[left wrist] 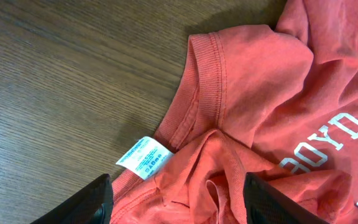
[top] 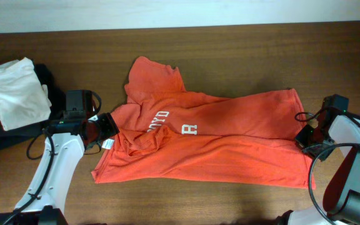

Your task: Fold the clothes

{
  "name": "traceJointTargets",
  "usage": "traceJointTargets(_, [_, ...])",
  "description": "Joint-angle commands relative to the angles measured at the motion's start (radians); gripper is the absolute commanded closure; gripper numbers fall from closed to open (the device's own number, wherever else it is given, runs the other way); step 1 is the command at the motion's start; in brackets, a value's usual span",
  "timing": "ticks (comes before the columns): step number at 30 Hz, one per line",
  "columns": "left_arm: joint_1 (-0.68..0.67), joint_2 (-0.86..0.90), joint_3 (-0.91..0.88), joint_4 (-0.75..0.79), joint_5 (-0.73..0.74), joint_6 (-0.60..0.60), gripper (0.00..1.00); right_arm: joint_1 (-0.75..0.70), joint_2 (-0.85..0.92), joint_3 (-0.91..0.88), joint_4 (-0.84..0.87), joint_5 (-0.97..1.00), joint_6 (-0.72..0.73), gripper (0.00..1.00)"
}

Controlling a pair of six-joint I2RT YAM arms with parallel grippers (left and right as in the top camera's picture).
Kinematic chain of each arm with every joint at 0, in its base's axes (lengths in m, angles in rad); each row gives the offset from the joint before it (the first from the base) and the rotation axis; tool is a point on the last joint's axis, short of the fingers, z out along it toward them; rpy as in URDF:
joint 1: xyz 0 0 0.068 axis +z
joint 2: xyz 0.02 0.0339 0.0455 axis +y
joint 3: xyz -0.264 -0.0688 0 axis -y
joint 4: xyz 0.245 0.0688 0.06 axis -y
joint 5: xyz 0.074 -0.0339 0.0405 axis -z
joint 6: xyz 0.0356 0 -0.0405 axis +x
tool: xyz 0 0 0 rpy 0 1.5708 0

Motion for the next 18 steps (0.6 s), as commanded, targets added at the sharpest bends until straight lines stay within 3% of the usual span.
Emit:
traceJointTargets(1, [0.005,-0.017,0.006,-0.002,0.007,0.017,0.34,-0.005,-0.006,-0.005,0.0,0.014,0.01,0.96])
traceJointTargets(5, [0.005,-0.017,0.037,0.009,0.006,0.041,0.35,-0.006,-0.008,0.135,-0.016,-0.092,0.009,0.94])
traceJointTargets(6, [0.005,-0.017,0.059,0.013,0.006,0.067,0.35,-0.005,-0.008,0.2,-0.042,-0.126,0.006,0.85])
traceJointTargets(7, [0.005,-0.017,0.08,0.018,0.006,0.092,0.35,-0.005,-0.008,0.245,-0.076,-0.127,0.006,0.68])
traceJointTargets(9, [0.005,-0.017,0.122,0.056,0.007,0.201,0.34,-0.005,-0.008,0.336,-0.191,-0.128,-0.002,0.54])
traceJointTargets(13, [0.005,0.04,0.275,0.102,0.077,0.301,0.34,-0.005,-0.008,0.412,-0.34,-0.163,-0.05,0.54])
traceJointTargets(18, [-0.055,0.478,0.653,0.089,0.19,0.346,0.31,-0.005,-0.008,0.412,-0.418,-0.188,-0.107,0.52])
